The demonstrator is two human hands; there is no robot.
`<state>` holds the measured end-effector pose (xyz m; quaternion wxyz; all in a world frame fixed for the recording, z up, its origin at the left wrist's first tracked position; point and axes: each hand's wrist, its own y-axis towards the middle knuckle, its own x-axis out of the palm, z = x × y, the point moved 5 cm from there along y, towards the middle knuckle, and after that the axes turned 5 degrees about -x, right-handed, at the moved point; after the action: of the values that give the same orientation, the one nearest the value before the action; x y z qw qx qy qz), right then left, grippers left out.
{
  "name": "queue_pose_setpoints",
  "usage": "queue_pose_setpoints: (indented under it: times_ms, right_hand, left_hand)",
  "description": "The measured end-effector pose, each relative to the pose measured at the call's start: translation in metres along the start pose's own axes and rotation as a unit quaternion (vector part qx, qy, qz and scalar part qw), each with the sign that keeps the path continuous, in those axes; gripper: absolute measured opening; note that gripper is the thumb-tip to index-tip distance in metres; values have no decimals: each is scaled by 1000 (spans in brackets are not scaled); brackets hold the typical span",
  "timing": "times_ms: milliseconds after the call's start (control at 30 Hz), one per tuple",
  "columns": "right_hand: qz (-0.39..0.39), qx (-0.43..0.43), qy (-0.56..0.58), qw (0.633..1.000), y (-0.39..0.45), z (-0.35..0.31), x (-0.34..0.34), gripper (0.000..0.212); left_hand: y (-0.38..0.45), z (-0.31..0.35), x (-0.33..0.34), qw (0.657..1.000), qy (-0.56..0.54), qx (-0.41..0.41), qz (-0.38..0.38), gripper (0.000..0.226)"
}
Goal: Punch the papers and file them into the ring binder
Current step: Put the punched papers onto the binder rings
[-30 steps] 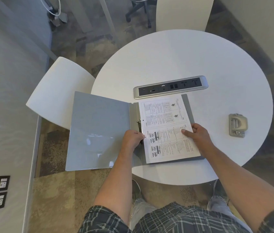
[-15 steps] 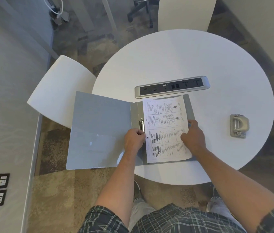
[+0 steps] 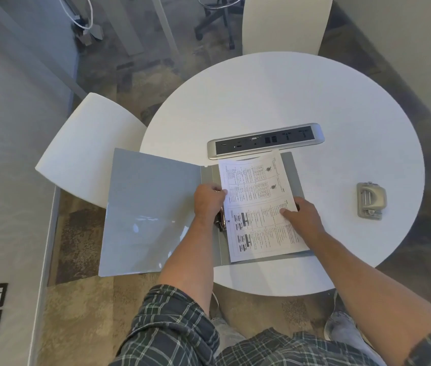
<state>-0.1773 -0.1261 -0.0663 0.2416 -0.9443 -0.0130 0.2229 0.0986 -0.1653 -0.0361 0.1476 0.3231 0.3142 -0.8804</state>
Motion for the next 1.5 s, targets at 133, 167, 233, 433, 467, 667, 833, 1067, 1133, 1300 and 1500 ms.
queue_pose_setpoints:
  times_ms: [133, 167, 233, 433, 467, 667, 833, 1067, 1133, 1300, 1500]
  right_hand:
    - [6, 18, 52, 998, 1, 1, -3, 20]
    - [9, 22, 57, 998, 1, 2, -4, 18]
    - [13, 28, 72, 997, 1, 1, -6, 14]
    - [19, 37, 120, 992, 1, 4, -10, 15]
    - [21, 39, 122, 992, 1, 5, -10, 15]
    - [37, 36, 85, 995, 1, 10, -12, 16]
    - [97, -10, -81, 992, -5, 3, -8, 53]
    - [-80, -252, -253, 930, -25, -55, 63, 51]
    - [-166, -275, -303, 897, -29, -58, 92, 53]
    - [-184, -303, -401, 844, -31, -47, 116, 51]
    - [-233, -257, -329, 878, -32, -37, 120, 57]
  left_hand:
    - [9, -3, -4, 1000, -1, -25, -14, 15]
    - [11, -5, -4, 999, -8, -40, -17, 16]
    - [15, -7, -4, 997, -22, -69, -28, 14]
    - [25, -5, -2, 988, 0, -151, -45, 28]
    - [26, -4, -2, 987, 3, -155, -47, 26]
    - [26, -2, -1, 986, 10, -158, -59, 26]
    - [15, -6, -1, 996, 2, -92, -13, 19]
    - [-18, -25, -8, 999, -21, -25, 37, 16]
    - [-26, -31, -12, 999, 2, -16, 28, 5]
    - [-49, -42, -13, 997, 74, -8, -14, 11]
    - [-74, -62, -5, 999, -46, -23, -9, 20]
